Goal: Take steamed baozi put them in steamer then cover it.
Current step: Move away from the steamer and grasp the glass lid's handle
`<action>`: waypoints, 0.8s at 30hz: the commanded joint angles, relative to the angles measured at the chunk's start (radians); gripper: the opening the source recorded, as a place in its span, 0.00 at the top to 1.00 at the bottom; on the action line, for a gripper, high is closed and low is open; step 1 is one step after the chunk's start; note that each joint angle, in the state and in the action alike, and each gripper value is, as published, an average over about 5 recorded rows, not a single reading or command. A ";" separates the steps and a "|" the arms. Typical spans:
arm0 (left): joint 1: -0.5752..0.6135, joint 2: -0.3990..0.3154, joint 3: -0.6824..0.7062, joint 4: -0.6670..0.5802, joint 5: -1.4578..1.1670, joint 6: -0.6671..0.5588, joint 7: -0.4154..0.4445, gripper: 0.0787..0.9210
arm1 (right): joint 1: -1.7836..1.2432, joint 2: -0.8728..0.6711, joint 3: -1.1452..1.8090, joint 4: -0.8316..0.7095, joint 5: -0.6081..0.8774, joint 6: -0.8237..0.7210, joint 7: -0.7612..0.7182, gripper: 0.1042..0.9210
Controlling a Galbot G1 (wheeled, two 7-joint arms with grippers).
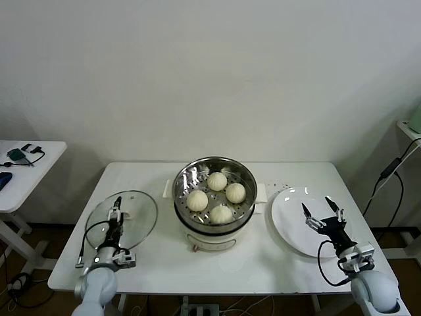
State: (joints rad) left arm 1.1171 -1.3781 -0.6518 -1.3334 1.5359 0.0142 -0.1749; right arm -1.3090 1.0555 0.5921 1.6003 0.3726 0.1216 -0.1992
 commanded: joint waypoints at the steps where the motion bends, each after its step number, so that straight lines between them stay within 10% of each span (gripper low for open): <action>1: -0.111 0.012 0.002 0.119 0.009 -0.004 -0.023 0.12 | -0.004 0.008 0.007 -0.010 -0.021 0.003 -0.004 0.12; 9: -0.128 0.020 0.010 0.138 -0.027 -0.022 -0.020 0.16 | 0.006 0.014 0.004 -0.027 -0.030 0.006 -0.010 0.12; 24: -0.031 0.064 0.024 -0.009 -0.133 -0.025 0.014 0.66 | 0.027 0.024 0.003 -0.055 -0.047 0.016 -0.016 0.12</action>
State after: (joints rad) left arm 1.0384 -1.3426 -0.6305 -1.2491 1.4750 -0.0126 -0.1785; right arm -1.2853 1.0785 0.5956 1.5554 0.3328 0.1343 -0.2134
